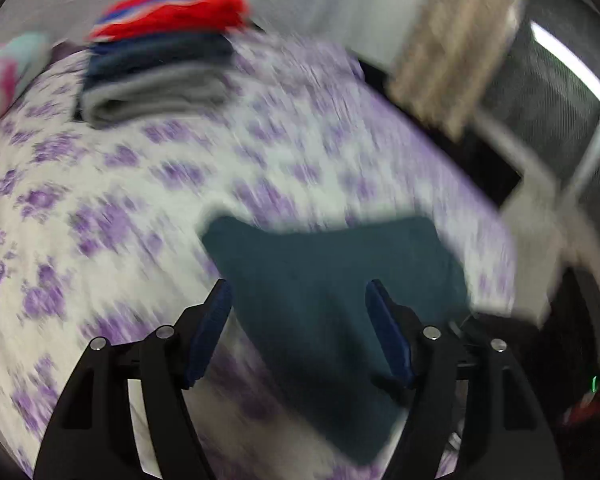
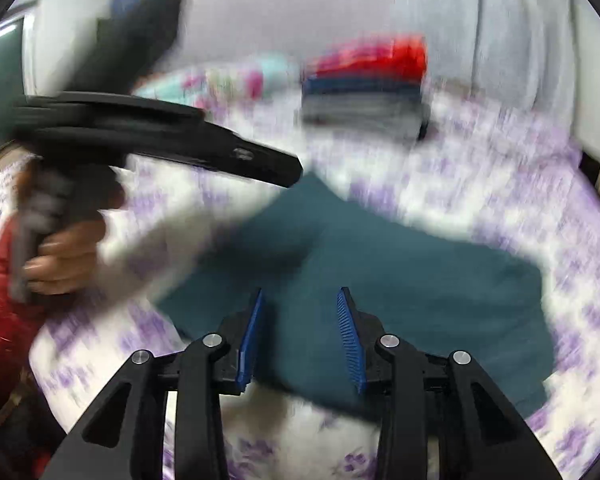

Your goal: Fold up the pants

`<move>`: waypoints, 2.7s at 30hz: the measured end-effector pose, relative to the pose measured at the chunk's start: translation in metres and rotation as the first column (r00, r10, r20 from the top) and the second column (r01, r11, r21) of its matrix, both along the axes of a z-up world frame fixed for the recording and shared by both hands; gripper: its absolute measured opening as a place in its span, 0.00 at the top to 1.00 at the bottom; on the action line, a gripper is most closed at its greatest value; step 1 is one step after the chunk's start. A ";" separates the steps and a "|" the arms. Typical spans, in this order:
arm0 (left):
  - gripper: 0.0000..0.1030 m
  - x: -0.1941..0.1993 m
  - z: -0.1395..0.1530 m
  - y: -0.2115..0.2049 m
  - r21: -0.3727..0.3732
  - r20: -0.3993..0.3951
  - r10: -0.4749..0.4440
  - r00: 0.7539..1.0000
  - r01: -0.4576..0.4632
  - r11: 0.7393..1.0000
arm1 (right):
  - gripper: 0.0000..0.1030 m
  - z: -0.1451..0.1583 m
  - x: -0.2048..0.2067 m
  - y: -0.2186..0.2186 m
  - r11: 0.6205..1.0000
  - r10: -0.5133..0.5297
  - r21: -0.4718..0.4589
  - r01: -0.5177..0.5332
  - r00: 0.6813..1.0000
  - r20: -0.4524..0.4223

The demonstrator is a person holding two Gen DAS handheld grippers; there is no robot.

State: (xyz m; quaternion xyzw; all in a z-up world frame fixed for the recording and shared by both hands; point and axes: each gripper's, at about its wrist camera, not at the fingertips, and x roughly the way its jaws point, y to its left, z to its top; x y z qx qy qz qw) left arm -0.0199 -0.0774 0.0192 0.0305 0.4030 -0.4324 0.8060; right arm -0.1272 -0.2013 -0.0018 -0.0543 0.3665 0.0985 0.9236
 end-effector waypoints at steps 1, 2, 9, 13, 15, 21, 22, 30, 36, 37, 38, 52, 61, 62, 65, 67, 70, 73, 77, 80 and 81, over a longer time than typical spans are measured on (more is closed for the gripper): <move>0.30 -0.010 -0.016 -0.010 0.099 -0.003 -0.023 1.000 0.023 0.995 | 0.60 0.001 -0.006 -0.002 1.000 0.004 0.012 -0.004 1.000 0.007; 0.27 -0.015 -0.030 -0.018 0.180 -0.010 -0.030 1.000 0.031 0.983 | 0.57 0.000 -0.009 -0.005 1.000 0.014 0.023 -0.014 1.000 -0.001; 0.07 -0.029 -0.027 0.012 0.140 0.020 0.071 0.997 -0.073 0.987 | 0.49 0.019 -0.041 -0.041 0.988 0.043 0.147 -0.044 0.999 0.011; 0.07 -0.029 0.008 0.023 0.002 0.041 0.127 0.991 -0.127 0.992 | 0.38 0.055 -0.015 -0.094 0.942 -0.078 0.332 0.046 0.994 0.083; 0.07 -0.024 0.017 0.008 -0.012 0.009 0.103 0.995 -0.103 0.995 | 0.38 0.060 0.005 -0.109 0.927 -0.110 0.368 0.077 0.991 0.070; 0.04 -0.030 -0.027 -0.051 0.219 0.053 0.059 0.997 -0.069 0.973 | 0.38 0.011 0.057 -0.149 0.827 -0.112 0.537 0.168 0.984 -0.136; 0.04 -0.032 -0.038 -0.056 0.275 0.078 0.063 0.995 -0.083 0.958 | 0.40 0.004 0.056 -0.159 0.817 -0.135 0.544 0.193 0.980 -0.146; 0.04 -0.027 -0.033 -0.030 0.192 0.006 0.091 0.996 -0.091 0.977 | 0.61 0.005 0.015 -0.188 0.801 -0.205 0.552 0.231 0.973 -0.110; 0.05 -0.034 0.000 -0.033 0.187 0.150 0.147 0.978 -0.174 0.967 | 0.46 0.031 -0.037 -0.144 0.960 -0.194 0.221 0.174 0.978 0.071; 0.05 -0.031 0.001 -0.039 0.203 0.169 0.157 0.973 -0.191 0.960 | 0.46 0.029 -0.042 -0.137 0.969 -0.200 0.163 0.186 0.976 0.080; 0.05 -0.028 0.000 -0.044 0.224 0.186 0.170 0.968 -0.210 0.952 | 0.46 0.026 -0.044 -0.134 0.973 -0.197 0.137 0.186 0.978 0.071; 0.04 -0.008 -0.034 -0.040 0.225 0.045 0.198 0.979 -0.203 0.953 | 0.29 0.025 0.009 -0.214 0.856 -0.266 0.426 0.292 0.956 -0.121; 0.04 -0.009 -0.035 -0.037 0.212 0.039 0.196 0.980 -0.200 0.957 | 0.66 -0.005 -0.011 -0.189 0.894 -0.187 0.382 0.236 0.969 -0.160; 0.04 -0.010 -0.035 -0.037 0.213 0.043 0.196 0.980 -0.201 0.956 | 0.71 0.003 -0.014 -0.188 0.897 -0.191 0.377 0.229 0.972 -0.135; 0.04 -0.010 -0.034 -0.037 0.207 0.038 0.196 0.980 -0.200 0.958 | 0.77 0.035 -0.023 -0.176 0.917 -0.154 0.364 0.163 0.987 -0.053; 0.04 -0.010 -0.035 -0.036 0.204 0.037 0.196 0.980 -0.199 0.959 | 0.77 0.048 -0.029 -0.170 0.910 -0.105 0.397 0.118 0.993 -0.052; 0.04 -0.010 -0.035 -0.036 0.208 0.040 0.195 0.980 -0.200 0.958 | 0.77 0.010 -0.026 -0.178 0.909 -0.129 0.363 0.203 0.967 -0.218; 0.04 -0.012 -0.035 -0.038 0.212 0.046 0.191 0.981 -0.196 0.957 | 0.68 -0.006 -0.035 -0.196 0.870 -0.172 0.420 0.260 0.957 -0.235; 0.04 -0.013 -0.034 -0.038 0.210 0.051 0.194 0.980 -0.201 0.957 | 0.58 0.048 -0.048 -0.180 0.935 -0.255 0.257 0.245 0.967 0.006; 0.04 -0.013 -0.034 -0.038 0.210 0.054 0.195 0.979 -0.202 0.957 | 0.58 0.067 -0.035 -0.158 0.961 -0.171 0.234 0.151 0.983 0.068; 0.04 -0.013 -0.034 -0.038 0.211 0.055 0.195 0.979 -0.202 0.956 | 0.58 0.067 -0.029 -0.154 0.964 -0.148 0.231 0.129 0.987 0.067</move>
